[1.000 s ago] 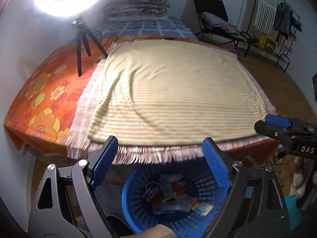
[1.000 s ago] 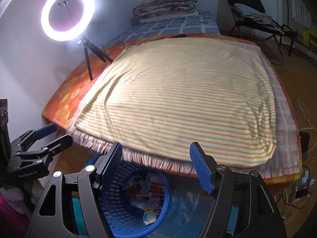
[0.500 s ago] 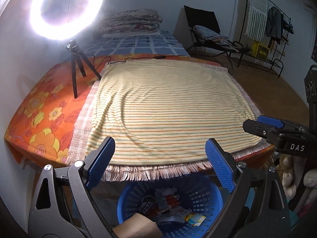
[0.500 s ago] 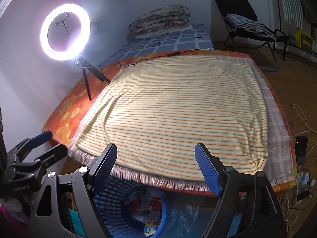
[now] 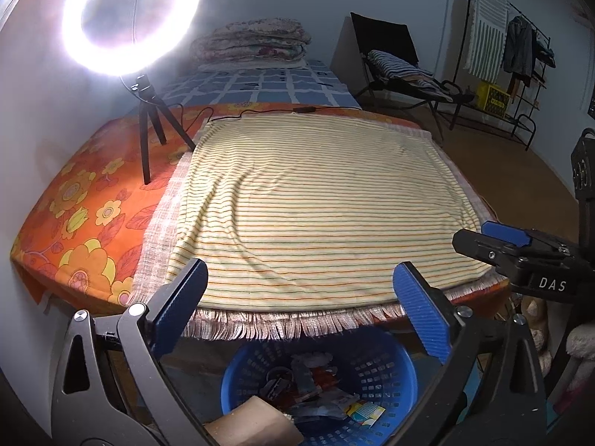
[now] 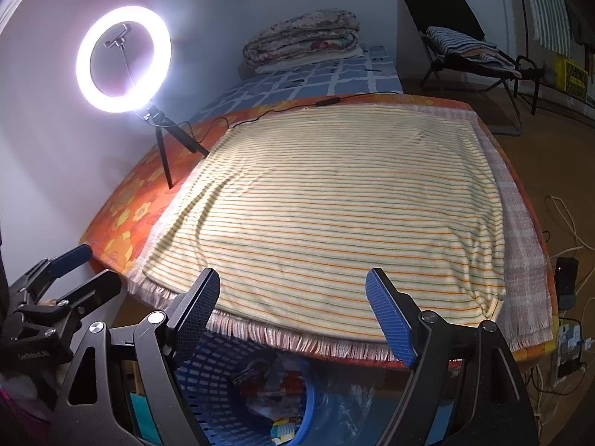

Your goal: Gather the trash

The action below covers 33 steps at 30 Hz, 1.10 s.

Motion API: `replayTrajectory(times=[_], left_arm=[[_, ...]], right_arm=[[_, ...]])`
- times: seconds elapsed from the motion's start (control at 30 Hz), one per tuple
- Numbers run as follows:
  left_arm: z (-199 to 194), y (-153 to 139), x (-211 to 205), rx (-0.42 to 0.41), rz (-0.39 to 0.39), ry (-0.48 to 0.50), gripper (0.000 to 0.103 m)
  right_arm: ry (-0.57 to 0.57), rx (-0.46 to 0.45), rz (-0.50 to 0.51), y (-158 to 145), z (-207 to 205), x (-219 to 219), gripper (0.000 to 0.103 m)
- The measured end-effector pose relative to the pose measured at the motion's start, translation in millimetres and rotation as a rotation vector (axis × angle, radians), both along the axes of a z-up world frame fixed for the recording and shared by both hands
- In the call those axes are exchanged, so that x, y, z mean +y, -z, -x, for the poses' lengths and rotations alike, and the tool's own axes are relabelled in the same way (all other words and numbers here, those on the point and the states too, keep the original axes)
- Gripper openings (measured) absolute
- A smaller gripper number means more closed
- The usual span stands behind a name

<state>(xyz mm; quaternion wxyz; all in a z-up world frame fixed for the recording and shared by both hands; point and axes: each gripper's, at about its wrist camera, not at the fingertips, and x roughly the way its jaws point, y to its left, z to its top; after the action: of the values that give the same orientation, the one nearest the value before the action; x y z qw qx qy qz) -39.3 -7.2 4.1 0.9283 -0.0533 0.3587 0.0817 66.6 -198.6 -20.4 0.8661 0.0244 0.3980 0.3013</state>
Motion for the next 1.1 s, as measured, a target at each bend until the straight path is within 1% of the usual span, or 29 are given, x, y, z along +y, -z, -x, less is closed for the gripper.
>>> replayTrajectory(times=[0.23, 1.1], left_arm=[[0.2, 0.6, 1.5, 0.011, 0.017, -0.001, 0.102], [-0.7, 5.4, 0.6, 0.033, 0.018, -0.012, 0.102]], right_arm=[[0.004, 0.006, 0.0, 1.8, 0.3, 0.1, 0.081], [-0.004, 0.029, 0.004, 8.9, 3.3, 3.2, 0.081]])
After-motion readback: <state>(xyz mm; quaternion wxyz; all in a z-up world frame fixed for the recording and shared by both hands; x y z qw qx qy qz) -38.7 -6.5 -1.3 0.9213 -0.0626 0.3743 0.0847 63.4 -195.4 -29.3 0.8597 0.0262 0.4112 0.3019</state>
